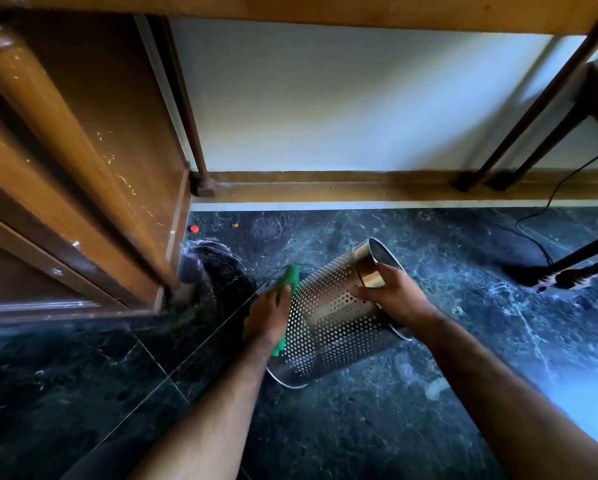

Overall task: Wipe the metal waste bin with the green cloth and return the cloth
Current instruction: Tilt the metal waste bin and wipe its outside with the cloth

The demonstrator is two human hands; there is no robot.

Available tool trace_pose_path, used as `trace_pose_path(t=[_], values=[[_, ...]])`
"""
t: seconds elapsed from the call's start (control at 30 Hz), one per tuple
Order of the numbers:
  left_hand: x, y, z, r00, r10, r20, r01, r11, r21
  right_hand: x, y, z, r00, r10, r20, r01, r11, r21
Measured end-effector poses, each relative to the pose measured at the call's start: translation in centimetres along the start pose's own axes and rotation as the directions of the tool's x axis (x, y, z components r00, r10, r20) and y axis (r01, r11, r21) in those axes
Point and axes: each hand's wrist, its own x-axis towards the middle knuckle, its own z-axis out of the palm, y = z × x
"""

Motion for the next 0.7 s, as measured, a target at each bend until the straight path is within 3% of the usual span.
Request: trace_pose_path(t=[0.1,0.2,0.27,0.37,0.47,0.57,0.63,0.7], values=[[1.4,2.2,-1.9,0.982,-0.121,0.143,0.127,0.991,-0.034,0.2,-0.6,0.6,0.997,-0.028,0.074,0.032,0.998,-0.046],[1.6,8.2,-4.2,0.972,-0.058,0.227,0.122,0.952,-0.28,0.9,-1.3,1.3,0.985,-0.032,0.169,0.05,0.993,-0.106],[1.6,12.0,-5.2,0.979,-0.009,0.205,0.097,0.901,-0.423,1.5,-1.7,1.5,0.977,-0.077,0.201,0.116,0.975,-0.19],[2.2,15.7,-5.7,0.988,0.135,0.069,-0.094,0.903,-0.42,2.3,-2.5,1.6,0.961,-0.142,0.237,0.214,0.924,-0.316],[0.4,16.2,-5.4,0.908,0.395,-0.138,-0.41,0.906,-0.108,2.8,-2.9,1.8,0.955,-0.151,0.254,0.241,0.895,-0.376],[-1.2,13.9,-4.9,0.804,0.507,-0.309,-0.485,0.861,0.153,2.8,-3.3,2.6,0.936,-0.18,0.304,0.311,0.829,-0.465],[-1.1,12.1,-5.5,0.792,0.451,-0.411,-0.469,0.881,0.064,2.7,-3.7,3.3,0.926,-0.183,0.331,0.344,0.771,-0.535],[-1.0,10.7,-6.7,0.861,0.263,-0.436,-0.391,0.891,-0.233,2.8,-4.1,4.1,0.923,-0.176,0.342,0.357,0.723,-0.591]])
